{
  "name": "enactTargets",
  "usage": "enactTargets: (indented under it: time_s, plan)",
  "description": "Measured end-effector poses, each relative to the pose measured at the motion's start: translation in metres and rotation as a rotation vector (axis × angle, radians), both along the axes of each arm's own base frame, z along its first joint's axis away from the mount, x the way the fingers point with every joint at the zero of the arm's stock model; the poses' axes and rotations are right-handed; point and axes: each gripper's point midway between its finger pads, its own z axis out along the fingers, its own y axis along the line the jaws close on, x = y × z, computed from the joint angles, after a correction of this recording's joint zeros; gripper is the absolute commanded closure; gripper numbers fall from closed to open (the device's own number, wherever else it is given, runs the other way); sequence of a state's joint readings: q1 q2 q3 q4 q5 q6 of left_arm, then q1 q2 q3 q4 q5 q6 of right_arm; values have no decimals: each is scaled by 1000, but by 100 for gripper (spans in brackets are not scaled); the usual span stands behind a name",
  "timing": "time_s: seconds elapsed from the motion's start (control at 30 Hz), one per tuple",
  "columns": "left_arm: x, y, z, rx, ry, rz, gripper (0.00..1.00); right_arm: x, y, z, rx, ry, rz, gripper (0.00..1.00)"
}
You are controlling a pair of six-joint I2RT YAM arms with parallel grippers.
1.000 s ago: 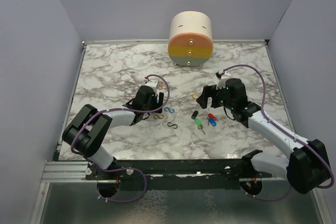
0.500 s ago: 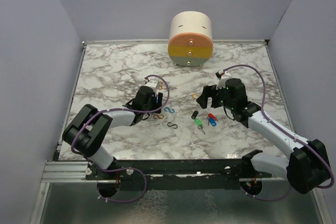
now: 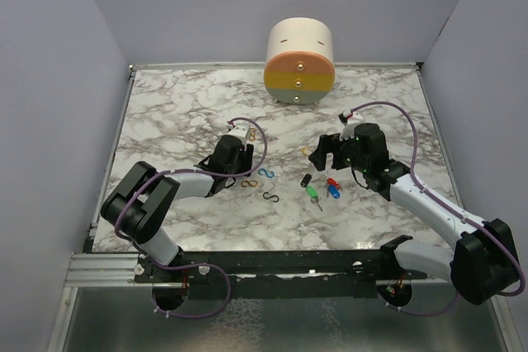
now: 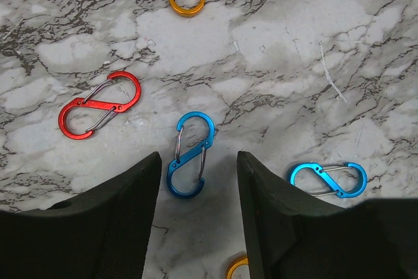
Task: Put the keys on the keyring
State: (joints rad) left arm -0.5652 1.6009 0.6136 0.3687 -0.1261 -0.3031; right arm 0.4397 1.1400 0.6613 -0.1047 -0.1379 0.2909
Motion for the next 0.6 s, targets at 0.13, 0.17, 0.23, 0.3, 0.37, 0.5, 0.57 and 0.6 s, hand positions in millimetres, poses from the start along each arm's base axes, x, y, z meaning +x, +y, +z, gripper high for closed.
enactTargets:
  time_s: [0.13, 0.17, 0.23, 0.3, 0.37, 0.5, 0.57, 0.6]
  plan:
    - [3, 0, 0, 8, -6, 4, 55, 0, 0, 0, 0, 0, 0, 12]
    - [4, 0, -1, 11, -7, 7, 57, 0, 0, 0, 0, 0, 0, 12]
    - [6, 1, -1, 14, -9, 11, 58, 0, 0, 0, -1, 0, 0, 12]
    - [6, 1, -1, 19, -10, 11, 58, 0, 0, 0, -1, 0, 0, 12]
    - [7, 1, -1, 21, -11, 13, 59, 0, 0, 0, -1, 0, 0, 12]
    - [7, 1, -1, 22, -11, 13, 59, 0, 0, 0, -1, 0, 0, 12]
    - [7, 2, -1, 22, -10, 14, 59, 0, 0, 0, -1, 0, 0, 12]
    - [7, 2, -2, 22, -10, 14, 59, 0, 0, 0, 0, 0, 0, 12]
